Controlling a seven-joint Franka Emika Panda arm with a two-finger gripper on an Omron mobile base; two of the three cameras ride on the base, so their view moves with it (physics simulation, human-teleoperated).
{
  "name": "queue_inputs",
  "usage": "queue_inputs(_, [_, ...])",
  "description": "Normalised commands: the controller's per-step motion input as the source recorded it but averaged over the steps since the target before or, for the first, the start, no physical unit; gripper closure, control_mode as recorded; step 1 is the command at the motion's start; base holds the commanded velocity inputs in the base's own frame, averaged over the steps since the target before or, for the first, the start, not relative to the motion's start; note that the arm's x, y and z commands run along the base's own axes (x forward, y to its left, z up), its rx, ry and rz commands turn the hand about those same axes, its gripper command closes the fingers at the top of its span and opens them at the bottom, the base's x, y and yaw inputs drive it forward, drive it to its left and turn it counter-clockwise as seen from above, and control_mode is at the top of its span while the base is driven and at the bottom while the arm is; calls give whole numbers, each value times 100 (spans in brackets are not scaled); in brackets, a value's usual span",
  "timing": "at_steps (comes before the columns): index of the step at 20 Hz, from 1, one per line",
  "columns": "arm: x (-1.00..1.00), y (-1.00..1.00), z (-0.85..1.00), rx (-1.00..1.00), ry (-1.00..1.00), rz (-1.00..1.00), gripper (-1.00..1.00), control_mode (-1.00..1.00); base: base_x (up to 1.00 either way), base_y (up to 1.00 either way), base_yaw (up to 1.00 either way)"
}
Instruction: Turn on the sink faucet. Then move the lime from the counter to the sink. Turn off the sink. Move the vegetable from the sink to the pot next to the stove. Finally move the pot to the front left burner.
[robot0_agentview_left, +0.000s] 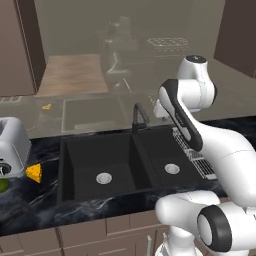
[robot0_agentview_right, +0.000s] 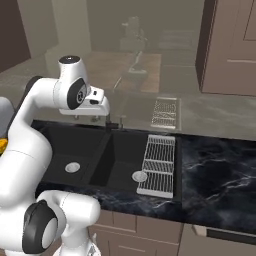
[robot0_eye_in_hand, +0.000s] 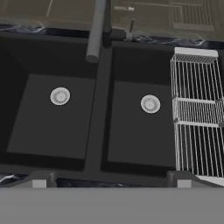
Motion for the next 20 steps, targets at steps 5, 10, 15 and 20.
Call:
queue_inputs(5, [0, 0, 0, 0, 0, 0, -100, 100, 0, 39, -11])
queue_inputs(10, [0, 0, 0, 0, 0, 0, -100, 100, -20, 22, -4])
queue_inputs(15, [0, 0, 0, 0, 0, 0, -100, 100, -44, 0, 0])
queue_inputs(20, [0, 0, 0, 0, 0, 0, -100, 100, -19, 11, 0])
